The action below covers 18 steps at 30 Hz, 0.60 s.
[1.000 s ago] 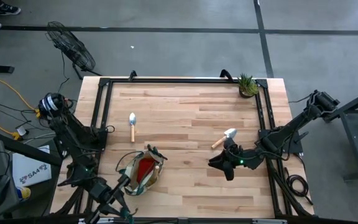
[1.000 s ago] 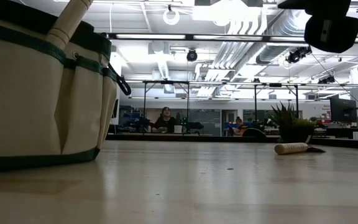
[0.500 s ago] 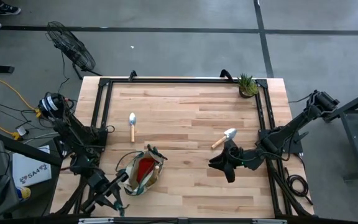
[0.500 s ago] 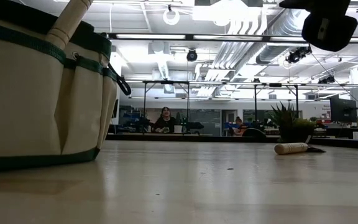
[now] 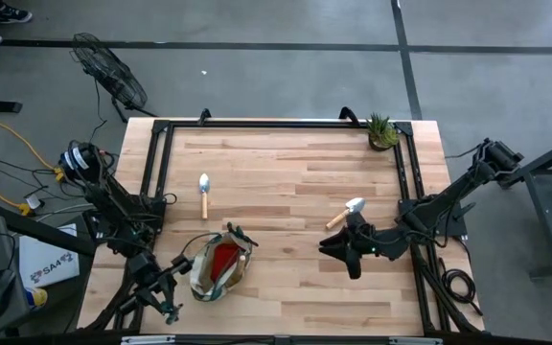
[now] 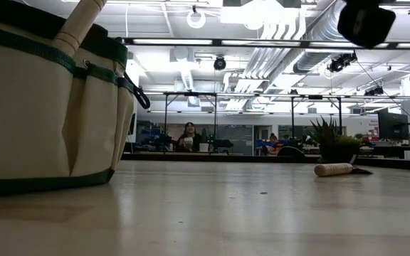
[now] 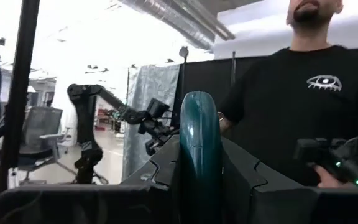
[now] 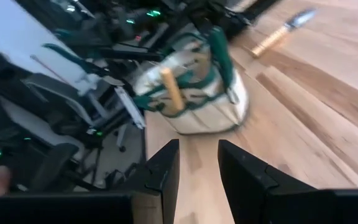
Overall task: Pick & Place Garden tools in Gardening bag
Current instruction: Put the shear scissor into the gardening bag
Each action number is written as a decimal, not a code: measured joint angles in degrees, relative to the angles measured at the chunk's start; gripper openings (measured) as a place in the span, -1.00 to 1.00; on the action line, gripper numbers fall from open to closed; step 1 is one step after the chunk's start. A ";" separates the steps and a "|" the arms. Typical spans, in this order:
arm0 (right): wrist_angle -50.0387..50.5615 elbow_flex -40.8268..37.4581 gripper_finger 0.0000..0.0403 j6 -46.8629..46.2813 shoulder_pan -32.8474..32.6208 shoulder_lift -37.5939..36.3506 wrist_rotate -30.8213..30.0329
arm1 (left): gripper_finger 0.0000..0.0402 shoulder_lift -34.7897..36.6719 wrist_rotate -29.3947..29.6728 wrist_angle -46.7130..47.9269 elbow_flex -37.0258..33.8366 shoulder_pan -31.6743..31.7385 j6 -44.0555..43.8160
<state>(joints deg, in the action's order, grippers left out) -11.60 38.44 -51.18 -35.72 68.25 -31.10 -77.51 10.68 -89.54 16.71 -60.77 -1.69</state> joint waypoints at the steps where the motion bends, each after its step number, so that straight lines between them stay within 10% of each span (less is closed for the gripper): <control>1: -1.13 0.02 -0.49 0.48 -0.03 -0.01 0.07 | -0.66 0.12 -0.37 -0.06 0.00 0.00 0.00; 18: -13.47 -7.15 -0.49 21.79 0.08 -17.00 4.23 | -0.66 0.86 -4.27 -0.02 0.00 3.73 2.33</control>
<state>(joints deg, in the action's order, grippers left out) -25.07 31.29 -29.39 -35.64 51.25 -26.87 -76.64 6.41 -89.56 16.71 -57.04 0.63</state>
